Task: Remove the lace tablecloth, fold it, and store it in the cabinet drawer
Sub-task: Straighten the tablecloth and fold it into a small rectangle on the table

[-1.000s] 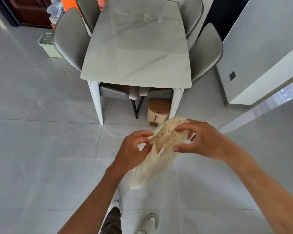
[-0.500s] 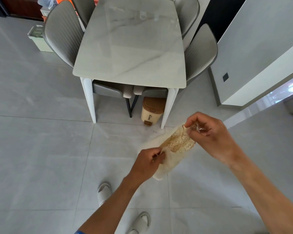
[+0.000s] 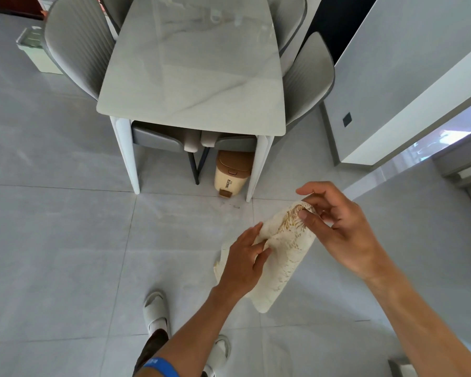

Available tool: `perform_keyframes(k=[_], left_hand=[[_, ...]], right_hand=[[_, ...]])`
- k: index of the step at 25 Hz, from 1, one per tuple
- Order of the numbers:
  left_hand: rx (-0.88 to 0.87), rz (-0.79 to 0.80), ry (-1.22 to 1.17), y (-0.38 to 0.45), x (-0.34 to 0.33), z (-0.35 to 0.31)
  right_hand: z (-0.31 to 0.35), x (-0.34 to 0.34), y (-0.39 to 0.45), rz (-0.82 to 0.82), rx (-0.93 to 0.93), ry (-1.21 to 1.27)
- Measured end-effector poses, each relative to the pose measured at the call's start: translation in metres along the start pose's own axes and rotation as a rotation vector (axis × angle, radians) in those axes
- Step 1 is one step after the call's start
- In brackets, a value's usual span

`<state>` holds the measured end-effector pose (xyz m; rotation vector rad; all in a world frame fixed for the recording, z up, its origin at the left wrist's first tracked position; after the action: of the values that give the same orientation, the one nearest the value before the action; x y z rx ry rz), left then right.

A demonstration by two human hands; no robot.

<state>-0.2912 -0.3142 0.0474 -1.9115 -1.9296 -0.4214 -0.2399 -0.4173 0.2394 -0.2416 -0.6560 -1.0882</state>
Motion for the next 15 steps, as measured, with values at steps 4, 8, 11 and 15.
perform_keyframes(k=[4,8,11,15], left_hand=[[0.132,-0.124,-0.125,-0.009,-0.001,0.000],[0.198,-0.265,-0.159,-0.009,0.025,0.011],[0.052,-0.290,-0.019,-0.006,0.052,0.001],[-0.137,-0.182,0.103,-0.014,0.059,-0.030]], right_hand=[[0.001,0.014,-0.014,-0.073,0.012,-0.104],[-0.008,0.024,-0.030,-0.227,-0.056,-0.275],[-0.034,0.046,-0.037,-0.348,-0.245,-0.546],[-0.056,0.001,-0.023,0.044,-0.234,-0.761]])
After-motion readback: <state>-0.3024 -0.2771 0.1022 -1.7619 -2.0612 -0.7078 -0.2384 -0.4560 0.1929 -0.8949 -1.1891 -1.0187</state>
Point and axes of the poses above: each hand's wrist, its own y-axis towards the middle knuckle, its own x-axis out of the back of the hand, z = x × y, the point moved 9 cm from there along y, towards the middle knuckle, and after that the axes turned 1 degree about -z, right-handed, at the moved point
